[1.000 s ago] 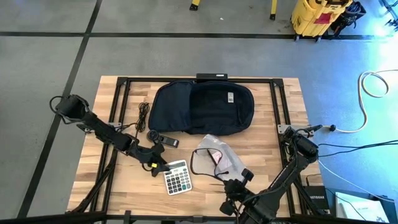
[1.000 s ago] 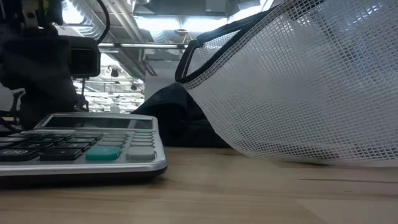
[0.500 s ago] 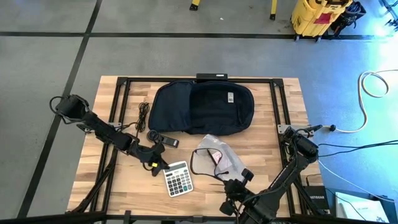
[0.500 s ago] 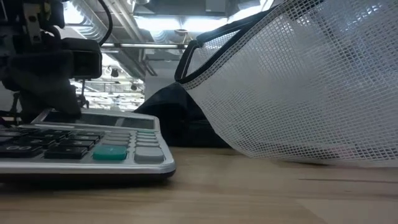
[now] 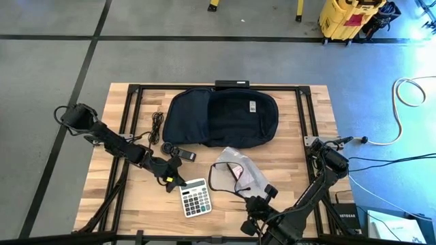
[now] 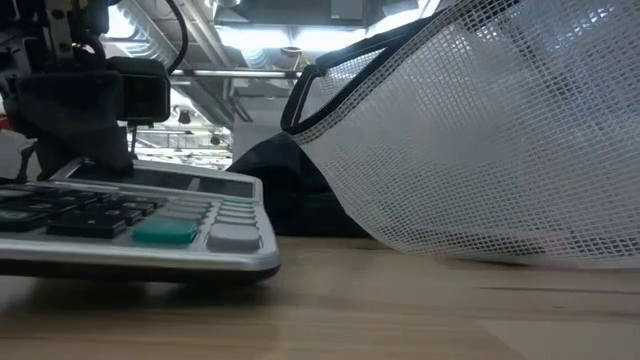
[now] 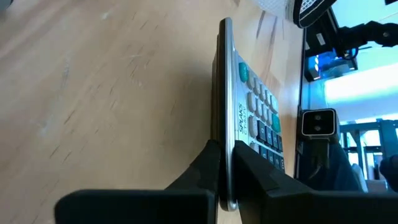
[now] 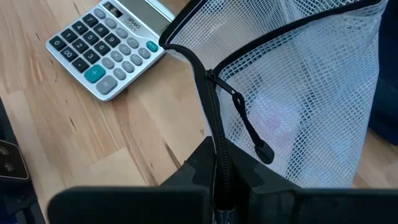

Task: Unpack backpack
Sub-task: Put the gray calculator into the transparent zip bag

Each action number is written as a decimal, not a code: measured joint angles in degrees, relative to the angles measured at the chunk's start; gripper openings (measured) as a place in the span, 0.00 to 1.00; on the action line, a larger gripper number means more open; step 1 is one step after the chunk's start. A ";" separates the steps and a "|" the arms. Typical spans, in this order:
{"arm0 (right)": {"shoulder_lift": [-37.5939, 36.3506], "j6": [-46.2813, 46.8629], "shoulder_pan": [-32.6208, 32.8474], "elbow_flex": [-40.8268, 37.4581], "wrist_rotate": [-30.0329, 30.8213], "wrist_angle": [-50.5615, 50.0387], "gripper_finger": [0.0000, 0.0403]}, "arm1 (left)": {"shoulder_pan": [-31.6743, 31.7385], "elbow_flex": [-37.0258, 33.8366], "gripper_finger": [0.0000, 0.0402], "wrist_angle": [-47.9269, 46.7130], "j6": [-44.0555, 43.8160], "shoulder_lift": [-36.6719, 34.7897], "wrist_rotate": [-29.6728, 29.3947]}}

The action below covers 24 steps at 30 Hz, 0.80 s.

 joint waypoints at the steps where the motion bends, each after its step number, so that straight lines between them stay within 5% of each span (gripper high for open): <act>1: 0.00 0.01 -0.02 0.00 0.00 0.00 0.00 | 0.00 0.00 0.02 0.00 -0.02 0.00 0.00; 24: 0.00 0.00 -0.02 0.00 -0.02 -0.03 0.00 | -2.36 0.08 0.02 12.09 -8.04 -3.00 5.65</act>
